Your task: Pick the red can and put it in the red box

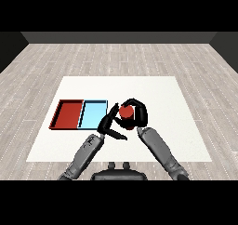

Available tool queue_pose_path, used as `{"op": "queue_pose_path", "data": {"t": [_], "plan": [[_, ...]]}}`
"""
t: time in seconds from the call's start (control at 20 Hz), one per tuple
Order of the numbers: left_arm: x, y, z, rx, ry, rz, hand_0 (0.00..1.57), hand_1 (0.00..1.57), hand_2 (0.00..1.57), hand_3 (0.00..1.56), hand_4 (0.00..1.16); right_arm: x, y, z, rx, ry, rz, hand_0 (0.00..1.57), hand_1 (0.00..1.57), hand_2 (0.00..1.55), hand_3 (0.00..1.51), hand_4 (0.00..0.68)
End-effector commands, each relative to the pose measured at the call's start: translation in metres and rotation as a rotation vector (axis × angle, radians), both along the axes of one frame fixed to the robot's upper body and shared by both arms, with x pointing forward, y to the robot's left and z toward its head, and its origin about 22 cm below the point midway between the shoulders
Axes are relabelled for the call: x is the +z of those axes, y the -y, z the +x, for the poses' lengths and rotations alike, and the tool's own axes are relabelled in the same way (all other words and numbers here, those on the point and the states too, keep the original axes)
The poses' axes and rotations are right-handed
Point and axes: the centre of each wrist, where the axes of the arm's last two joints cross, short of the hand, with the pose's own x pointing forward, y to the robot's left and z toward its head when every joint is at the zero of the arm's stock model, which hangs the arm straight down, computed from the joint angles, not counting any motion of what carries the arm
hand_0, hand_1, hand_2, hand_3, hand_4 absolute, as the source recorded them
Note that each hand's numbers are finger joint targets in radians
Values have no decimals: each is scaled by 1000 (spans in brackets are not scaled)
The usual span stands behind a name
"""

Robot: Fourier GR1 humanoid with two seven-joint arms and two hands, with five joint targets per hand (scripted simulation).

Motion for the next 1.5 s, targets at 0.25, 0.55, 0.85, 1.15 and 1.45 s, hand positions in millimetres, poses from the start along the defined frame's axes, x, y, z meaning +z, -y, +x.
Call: {"op": "queue_pose_path", "data": {"t": [0.25,0.55,0.85,1.15,1.45], "plan": [[4,20,-5,-7,-16,3,0,0,0,0,0,-4,-21,-20,31,11,11,1571,1571,1479,1412,629],[-24,9,-6,-69,0,-38,0,0,0,0,0,9,-36,-2,57,37,-4,1571,1571,1478,1408,657],[2,25,6,-48,25,-5,0,0,0,0,0,18,-45,-16,91,26,8,1571,1571,1484,1406,654],[7,25,16,228,-19,-78,1571,1571,1571,1502,1141,-1,-55,-22,95,14,37,1571,1571,1474,1399,630],[1,23,5,226,-53,-46,1571,1571,1571,1496,1126,8,-53,-4,76,20,34,1571,1571,1467,1397,624]]}}
